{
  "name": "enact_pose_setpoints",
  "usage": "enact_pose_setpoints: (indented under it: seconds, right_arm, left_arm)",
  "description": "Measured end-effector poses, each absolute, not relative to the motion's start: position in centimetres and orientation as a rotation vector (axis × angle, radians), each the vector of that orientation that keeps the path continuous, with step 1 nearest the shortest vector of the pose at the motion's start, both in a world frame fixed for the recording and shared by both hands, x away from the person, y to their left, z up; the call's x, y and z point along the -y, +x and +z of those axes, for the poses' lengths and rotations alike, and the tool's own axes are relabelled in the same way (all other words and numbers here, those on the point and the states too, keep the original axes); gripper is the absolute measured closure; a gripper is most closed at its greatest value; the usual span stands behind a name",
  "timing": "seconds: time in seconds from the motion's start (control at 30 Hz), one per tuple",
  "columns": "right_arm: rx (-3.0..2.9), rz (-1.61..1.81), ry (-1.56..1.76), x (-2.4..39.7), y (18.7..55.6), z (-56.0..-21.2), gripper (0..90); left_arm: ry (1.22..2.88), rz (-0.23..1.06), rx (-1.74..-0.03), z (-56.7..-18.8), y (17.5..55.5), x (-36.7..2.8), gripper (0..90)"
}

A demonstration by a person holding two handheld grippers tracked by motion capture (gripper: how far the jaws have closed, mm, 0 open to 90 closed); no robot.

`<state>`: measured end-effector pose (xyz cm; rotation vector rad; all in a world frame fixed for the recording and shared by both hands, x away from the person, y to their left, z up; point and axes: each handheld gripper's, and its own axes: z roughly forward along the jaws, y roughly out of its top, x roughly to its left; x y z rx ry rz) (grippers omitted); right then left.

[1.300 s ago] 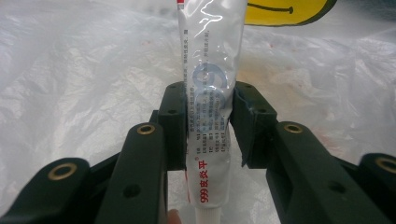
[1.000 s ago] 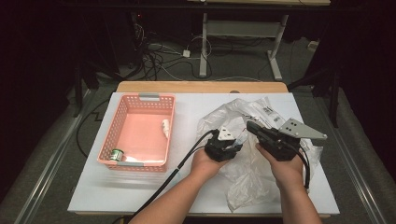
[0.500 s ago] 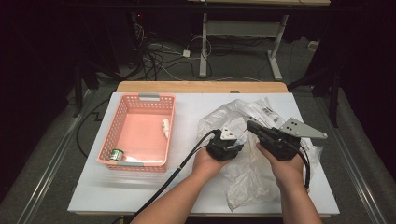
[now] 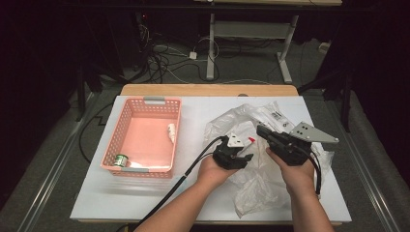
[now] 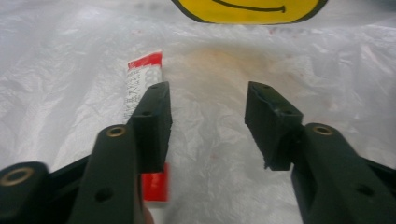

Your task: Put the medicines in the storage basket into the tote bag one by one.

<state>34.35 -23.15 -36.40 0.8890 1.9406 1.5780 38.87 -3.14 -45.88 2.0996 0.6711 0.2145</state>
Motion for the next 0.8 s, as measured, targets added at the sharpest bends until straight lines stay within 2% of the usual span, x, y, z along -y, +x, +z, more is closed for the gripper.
enact_pose_setpoints:
  seconds: [0.23,0.33,0.5,0.57,0.73,0.8]
  right_arm:
    - [-1.939,1.572,0.887,23.2,34.3,-36.4,90.0]
    - [-1.939,1.572,0.887,23.3,34.2,-36.3,90.0]
    - [-1.934,1.569,0.88,23.3,34.2,-36.3,90.0]
    - [-1.936,1.571,0.881,23.3,34.1,-36.2,90.0]
    - [-1.934,1.569,0.885,23.3,34.1,-36.3,90.0]
    - [-1.934,1.567,0.888,23.3,34.1,-36.3,90.0]
  left_arm:
    - [2.081,0.165,-0.636,-45.7,37.1,1.6,38.9]
    - [2.057,0.148,-0.626,-45.5,36.3,0.7,32.4]
    - [2.05,0.137,-0.629,-45.2,35.2,-0.6,16.5]
    - [2.054,0.138,-0.624,-45.0,34.8,-1.1,14.2]
    - [2.053,0.146,-0.64,-44.8,34.1,-2.2,1.8]
    - [2.052,0.147,-0.64,-44.7,33.8,-2.7,0.0]
